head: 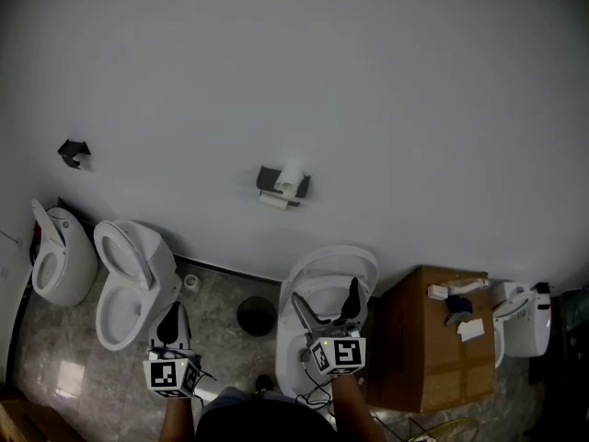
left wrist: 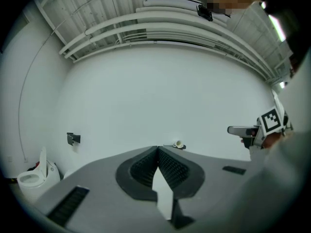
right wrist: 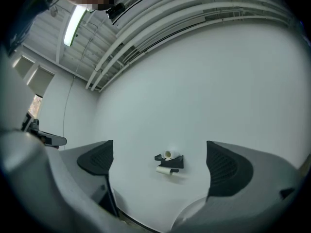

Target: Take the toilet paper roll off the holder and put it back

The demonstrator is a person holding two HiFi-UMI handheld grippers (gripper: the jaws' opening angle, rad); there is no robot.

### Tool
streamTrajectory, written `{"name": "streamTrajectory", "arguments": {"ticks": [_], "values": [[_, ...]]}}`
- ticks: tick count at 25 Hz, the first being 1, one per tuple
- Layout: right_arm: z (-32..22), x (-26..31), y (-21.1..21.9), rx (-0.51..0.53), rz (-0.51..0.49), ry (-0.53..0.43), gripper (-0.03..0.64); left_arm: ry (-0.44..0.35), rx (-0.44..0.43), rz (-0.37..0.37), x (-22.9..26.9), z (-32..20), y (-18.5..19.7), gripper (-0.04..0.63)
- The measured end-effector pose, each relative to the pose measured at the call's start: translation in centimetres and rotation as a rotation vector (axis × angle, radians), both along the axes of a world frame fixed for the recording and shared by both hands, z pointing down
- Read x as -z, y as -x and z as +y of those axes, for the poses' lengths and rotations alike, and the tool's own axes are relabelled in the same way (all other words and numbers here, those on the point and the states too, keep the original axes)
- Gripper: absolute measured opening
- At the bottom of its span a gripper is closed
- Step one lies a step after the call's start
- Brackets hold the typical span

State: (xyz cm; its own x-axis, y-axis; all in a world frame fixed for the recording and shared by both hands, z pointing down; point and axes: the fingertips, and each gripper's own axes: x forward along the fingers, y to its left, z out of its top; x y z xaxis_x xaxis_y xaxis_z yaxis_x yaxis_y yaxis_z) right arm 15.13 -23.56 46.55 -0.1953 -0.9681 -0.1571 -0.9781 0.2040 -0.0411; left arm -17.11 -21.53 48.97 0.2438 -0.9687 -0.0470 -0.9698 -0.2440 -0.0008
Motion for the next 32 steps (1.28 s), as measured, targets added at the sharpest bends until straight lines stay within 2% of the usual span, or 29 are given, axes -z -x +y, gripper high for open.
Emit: {"name": "streamTrajectory", "arguments": {"ticks": [10, 13, 20, 32], "values": [[-1.6, 0.7, -0.7, -0.090, 0.000, -0.016, 0.580, -0.006, -0.125, -0.015, 0.3, -4.9, -2.5, 0.003], [-2.4, 0.2, -0.5, -0.132, -0.016, -0.009, 0.580, 0.027, -0.180, -0.014, 0.0, -6.6, -3.1, 0.003], [-5.3, -0.4, 0.7, -0.201, -0.013, 0.004, 0.580, 0.029, -0.273, -0.008, -0.2, -11.0, -2.9, 0.003], [-10.2, -1.8, 1.5, -0.226, 0.010, 0.037, 0.580, 0.034, -0.313, 0.014, -1.0, -15.1, -2.9, 0.003]]}}
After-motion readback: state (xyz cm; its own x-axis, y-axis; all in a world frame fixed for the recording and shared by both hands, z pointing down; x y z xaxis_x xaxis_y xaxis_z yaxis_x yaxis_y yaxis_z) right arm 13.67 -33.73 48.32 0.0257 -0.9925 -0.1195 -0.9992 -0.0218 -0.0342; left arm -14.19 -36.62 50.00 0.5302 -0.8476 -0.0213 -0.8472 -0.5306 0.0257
